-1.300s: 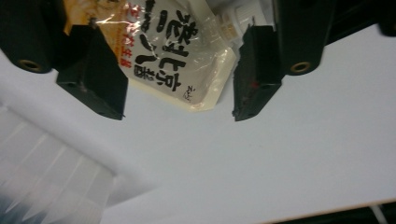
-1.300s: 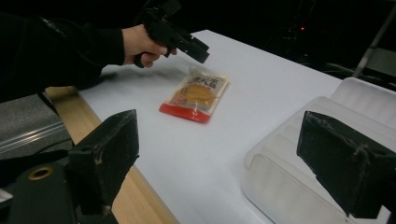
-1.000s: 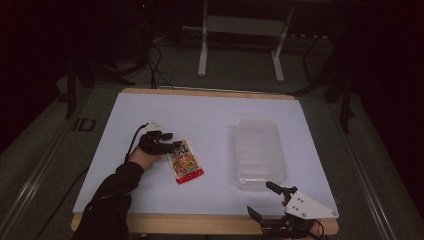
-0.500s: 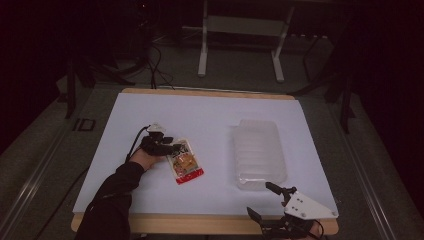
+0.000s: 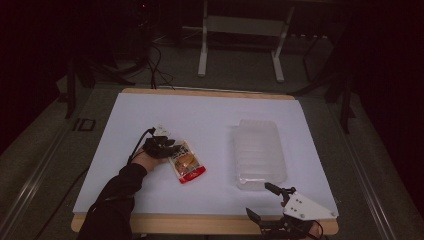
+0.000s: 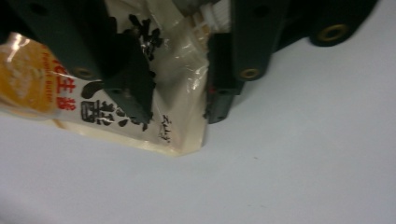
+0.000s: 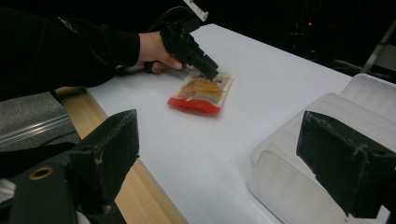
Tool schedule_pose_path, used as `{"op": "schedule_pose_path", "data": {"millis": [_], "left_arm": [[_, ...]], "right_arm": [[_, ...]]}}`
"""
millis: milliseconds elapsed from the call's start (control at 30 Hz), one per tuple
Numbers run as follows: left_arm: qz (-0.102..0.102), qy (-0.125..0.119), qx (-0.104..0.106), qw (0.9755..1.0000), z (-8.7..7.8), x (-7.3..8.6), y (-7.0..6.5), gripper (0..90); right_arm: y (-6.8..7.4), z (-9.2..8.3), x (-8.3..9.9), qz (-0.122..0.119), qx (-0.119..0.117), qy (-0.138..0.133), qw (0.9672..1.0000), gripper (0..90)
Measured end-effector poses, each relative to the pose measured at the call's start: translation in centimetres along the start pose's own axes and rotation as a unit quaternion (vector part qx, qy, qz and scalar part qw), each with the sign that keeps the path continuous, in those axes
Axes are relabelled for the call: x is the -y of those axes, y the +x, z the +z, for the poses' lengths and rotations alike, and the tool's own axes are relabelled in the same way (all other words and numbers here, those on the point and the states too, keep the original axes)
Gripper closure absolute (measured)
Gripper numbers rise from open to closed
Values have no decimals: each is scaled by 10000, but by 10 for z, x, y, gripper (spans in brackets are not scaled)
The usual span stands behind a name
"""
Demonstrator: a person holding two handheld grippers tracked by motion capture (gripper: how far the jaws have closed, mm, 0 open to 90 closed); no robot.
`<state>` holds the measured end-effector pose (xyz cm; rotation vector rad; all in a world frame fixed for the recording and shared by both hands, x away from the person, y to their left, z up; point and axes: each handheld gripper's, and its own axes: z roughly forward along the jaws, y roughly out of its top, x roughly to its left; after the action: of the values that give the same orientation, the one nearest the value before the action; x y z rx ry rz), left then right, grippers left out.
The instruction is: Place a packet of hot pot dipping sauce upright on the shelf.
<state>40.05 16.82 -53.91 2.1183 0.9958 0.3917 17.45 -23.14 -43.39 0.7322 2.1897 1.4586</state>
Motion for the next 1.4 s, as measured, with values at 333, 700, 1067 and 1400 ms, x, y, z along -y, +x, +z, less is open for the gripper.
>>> {"op": "schedule_pose_path", "data": {"millis": [333, 700, 1067, 1400], "left_arm": [[204, -108, -158, 9996, 0, 0, -7, 879], [-29, -318, 36, 9995, -12, -3, -5, 900], [115, -381, 64, 9992, -32, -19, -15, 900], [314, -437, 74, 9985, -47, -33, -28, 900]], "right_arm": [[0, -1, 0, 2, -2, -10, 10000, 136], [-3, -2, 0, 68, 25, -34, 10000, 138], [-5, -6, -1, 122, 69, -131, 9998, 106], [-6, -7, -1, 191, 46, -186, 9996, 106]]}}
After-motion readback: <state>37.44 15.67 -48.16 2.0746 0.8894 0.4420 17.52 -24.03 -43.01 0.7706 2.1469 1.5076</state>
